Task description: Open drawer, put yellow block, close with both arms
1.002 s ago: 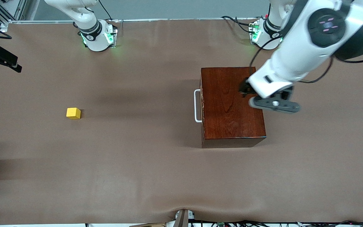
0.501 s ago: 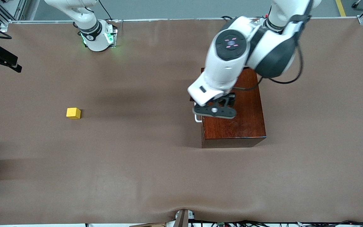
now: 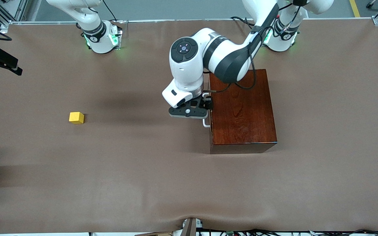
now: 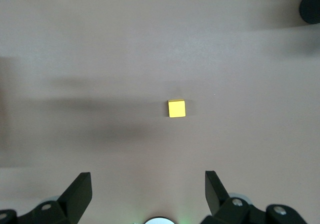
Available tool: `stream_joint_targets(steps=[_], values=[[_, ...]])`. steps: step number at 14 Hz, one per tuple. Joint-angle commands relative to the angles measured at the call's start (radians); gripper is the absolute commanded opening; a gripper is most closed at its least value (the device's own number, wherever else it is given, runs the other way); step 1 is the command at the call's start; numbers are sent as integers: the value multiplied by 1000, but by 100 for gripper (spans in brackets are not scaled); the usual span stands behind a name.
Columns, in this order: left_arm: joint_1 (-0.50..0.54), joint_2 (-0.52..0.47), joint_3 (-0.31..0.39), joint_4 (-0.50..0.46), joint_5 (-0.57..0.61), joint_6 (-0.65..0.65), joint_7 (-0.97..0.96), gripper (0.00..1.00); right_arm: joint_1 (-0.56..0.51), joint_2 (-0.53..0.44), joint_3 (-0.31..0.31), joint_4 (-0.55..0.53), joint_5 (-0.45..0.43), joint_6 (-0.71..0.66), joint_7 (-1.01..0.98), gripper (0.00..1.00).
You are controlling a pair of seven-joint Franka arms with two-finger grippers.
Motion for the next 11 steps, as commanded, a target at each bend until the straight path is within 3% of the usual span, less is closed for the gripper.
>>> stream_joint_targets(steps=[1,4,9,11], values=[[-38,82,25,60,-4,13,-39,100,-9,11,2,8,10,-6,4,100],[-107,126,99,64,-4,14,-59,100,-8,14,2,10,10,-6,7,100],[-173,158,163,54,-1,-7,-104,100,-9,22,-1,11,-13,-9,1,100],[-192,170,188,51,2,-53,-104,100,1,24,2,11,-68,-8,1,100]])
